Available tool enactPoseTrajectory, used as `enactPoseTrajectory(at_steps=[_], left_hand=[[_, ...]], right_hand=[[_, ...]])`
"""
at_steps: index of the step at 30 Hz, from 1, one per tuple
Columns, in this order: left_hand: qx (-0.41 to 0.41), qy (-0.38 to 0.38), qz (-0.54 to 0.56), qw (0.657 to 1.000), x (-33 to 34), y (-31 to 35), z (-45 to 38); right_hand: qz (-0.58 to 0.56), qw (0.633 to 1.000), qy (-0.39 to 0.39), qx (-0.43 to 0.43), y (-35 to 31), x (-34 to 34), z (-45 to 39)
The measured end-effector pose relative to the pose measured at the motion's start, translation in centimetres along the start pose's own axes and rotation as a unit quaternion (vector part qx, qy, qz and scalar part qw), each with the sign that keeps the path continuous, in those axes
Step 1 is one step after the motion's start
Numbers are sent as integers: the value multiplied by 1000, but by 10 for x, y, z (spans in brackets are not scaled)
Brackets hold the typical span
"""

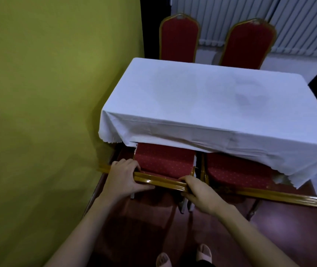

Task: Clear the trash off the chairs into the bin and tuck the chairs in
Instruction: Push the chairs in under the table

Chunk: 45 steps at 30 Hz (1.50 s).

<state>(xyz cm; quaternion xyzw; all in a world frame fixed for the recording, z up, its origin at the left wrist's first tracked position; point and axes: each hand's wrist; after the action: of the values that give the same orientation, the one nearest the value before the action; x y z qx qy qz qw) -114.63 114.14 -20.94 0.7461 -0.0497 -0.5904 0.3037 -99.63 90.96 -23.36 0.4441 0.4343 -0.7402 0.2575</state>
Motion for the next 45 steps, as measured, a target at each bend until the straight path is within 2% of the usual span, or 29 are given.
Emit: enactPoseTrajectory(at_steps=[3, 5, 8, 10, 14, 18, 21, 25, 30, 37, 45], left_hand=[[-4, 19, 5, 1000, 3, -1, 2], [-10, 5, 6, 1000, 2, -1, 1], [-16, -71, 7, 997, -6, 0, -6], [-34, -120, 67, 990, -13, 1, -13], [-9, -202, 114, 973, -6, 35, -43], [63, -259, 96, 959, 35, 115, -89], [128, -287, 96, 945, 73, 200, -121], [212, -301, 93, 925, 126, 323, -148], [273, -315, 89, 905, 188, 458, -158], [306, -335, -3, 891, 276, 583, -173], [282, -377, -99, 877, 356, 659, -209]], right_hand=[[-4, 999, 29, 24, -1, 7, 3], [-10, 999, 34, 27, 0, 6, 3], [-28, 1000, -4, 11, 3, -7, 5], [-14, 1000, -15, 13, 11, -20, 13], [3, 997, 47, 56, 50, -55, 40], [28, 981, 122, 147, 111, -101, 85], [30, 961, 158, 225, 167, -132, 141], [17, 931, 164, 325, 246, -155, 227], [1, 895, 170, 412, 336, -168, 322], [-1, 874, 155, 460, 423, -182, 417], [5, 882, 139, 451, 497, -202, 425]])
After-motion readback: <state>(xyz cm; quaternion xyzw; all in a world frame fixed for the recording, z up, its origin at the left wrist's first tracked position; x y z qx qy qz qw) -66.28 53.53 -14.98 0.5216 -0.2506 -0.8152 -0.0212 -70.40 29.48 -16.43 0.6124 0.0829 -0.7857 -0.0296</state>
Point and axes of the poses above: each hand's wrist, its own z-axis away from the middle knuckle, its own x-axis out of the palm, y = z × x, and after that the axes turned 13 degrees about z, right-handed
